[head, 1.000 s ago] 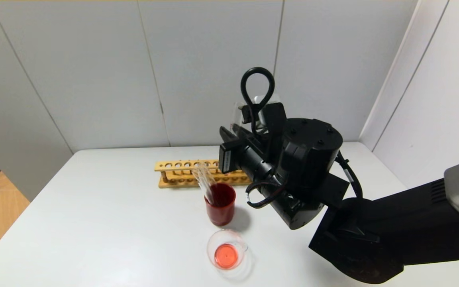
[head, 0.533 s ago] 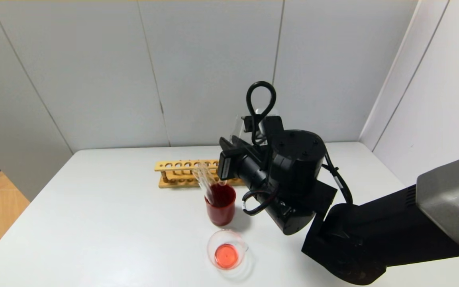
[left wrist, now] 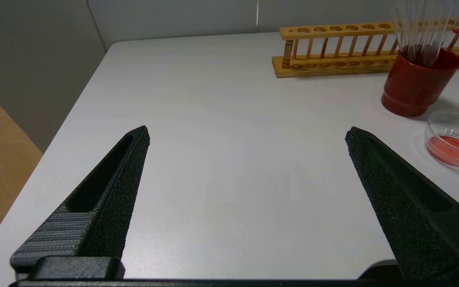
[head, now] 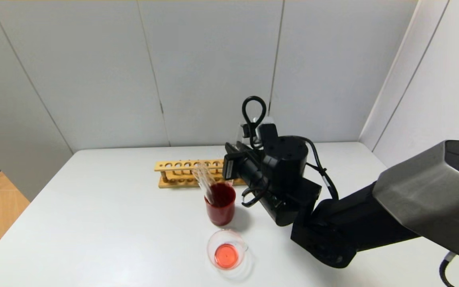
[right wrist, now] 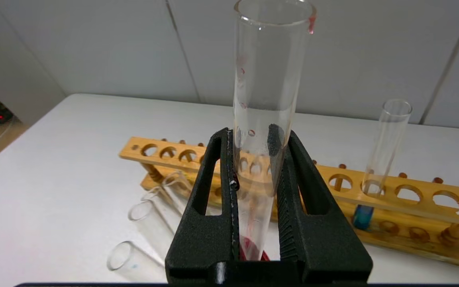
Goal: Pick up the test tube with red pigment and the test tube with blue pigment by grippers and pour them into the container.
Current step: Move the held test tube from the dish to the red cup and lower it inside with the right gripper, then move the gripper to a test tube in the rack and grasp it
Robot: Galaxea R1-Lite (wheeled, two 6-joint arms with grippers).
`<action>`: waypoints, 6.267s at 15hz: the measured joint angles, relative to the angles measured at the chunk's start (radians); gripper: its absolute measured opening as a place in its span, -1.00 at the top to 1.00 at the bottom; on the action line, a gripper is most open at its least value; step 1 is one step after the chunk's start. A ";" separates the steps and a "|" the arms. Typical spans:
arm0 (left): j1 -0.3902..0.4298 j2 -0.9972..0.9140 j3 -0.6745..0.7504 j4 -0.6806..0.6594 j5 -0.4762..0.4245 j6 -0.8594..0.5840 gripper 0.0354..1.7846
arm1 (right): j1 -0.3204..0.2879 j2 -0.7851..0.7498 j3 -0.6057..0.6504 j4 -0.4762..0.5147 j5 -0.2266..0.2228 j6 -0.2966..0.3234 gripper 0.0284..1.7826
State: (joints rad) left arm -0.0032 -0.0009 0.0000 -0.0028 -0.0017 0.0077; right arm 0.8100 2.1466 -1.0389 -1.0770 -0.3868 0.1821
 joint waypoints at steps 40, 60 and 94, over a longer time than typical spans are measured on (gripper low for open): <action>0.000 0.000 0.000 0.000 0.000 0.000 -0.95 | -0.099 -0.194 0.155 0.004 0.033 -0.113 -0.96; 0.000 0.000 0.000 0.000 0.000 0.000 -0.95 | -0.250 0.083 0.244 -0.196 0.163 -0.091 -0.96; 0.000 0.000 0.000 0.000 0.000 0.000 -0.95 | -0.279 0.306 -0.174 -0.036 0.250 -0.188 0.66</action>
State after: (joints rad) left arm -0.0032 -0.0009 0.0000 -0.0028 -0.0017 0.0077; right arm 0.5306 2.4530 -1.2132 -1.1132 -0.1366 -0.0062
